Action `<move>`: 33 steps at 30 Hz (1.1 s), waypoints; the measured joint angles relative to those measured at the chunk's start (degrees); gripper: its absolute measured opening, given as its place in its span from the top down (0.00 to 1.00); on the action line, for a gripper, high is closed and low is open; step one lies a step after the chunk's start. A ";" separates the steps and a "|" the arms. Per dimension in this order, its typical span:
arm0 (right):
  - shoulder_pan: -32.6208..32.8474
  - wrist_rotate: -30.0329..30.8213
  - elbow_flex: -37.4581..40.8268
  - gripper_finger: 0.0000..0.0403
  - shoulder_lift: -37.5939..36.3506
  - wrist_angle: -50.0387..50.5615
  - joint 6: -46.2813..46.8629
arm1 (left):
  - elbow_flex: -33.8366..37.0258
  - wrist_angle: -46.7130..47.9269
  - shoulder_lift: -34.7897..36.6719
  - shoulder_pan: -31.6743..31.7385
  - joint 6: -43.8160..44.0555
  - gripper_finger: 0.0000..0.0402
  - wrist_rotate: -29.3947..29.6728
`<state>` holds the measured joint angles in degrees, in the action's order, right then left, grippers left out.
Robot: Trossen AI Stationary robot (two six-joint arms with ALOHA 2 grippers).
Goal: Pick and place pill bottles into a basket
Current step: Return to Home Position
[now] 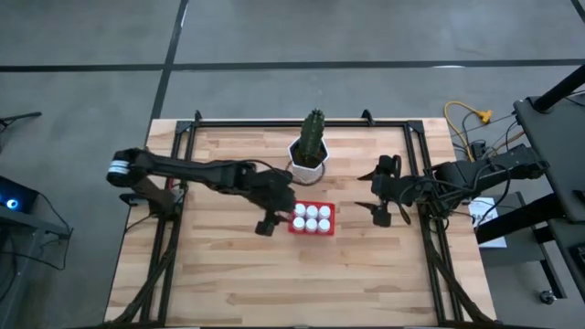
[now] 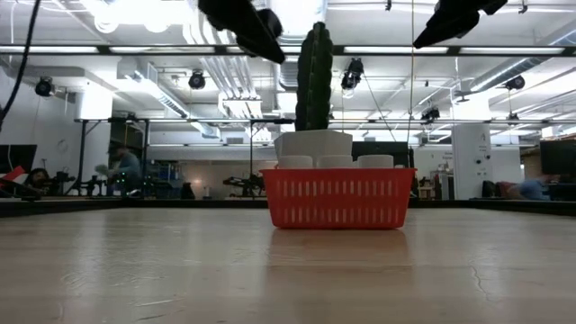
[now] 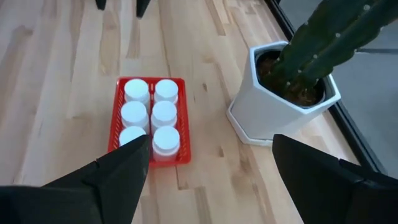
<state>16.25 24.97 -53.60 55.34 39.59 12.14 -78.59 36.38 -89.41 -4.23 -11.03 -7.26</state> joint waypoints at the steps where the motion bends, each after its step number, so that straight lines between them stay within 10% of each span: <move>1: -0.02 0.01 0.17 0.19 -0.01 -0.52 0.80 | 1.03 0.00 1.30 0.00 0.00 0.54 0.57; 21: 0.48 0.50 4.57 0.19 1.29 -33.04 -15.49 | 29.73 -18.23 34.42 -0.02 3.07 0.54 5.95; 33: 0.48 0.50 9.32 0.20 1.34 -34.54 -15.60 | 35.40 -17.90 44.41 -0.02 1.68 0.54 7.94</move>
<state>16.73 25.47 -44.27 56.69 5.05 -3.46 -43.19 18.48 -45.00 -4.25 -9.35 0.68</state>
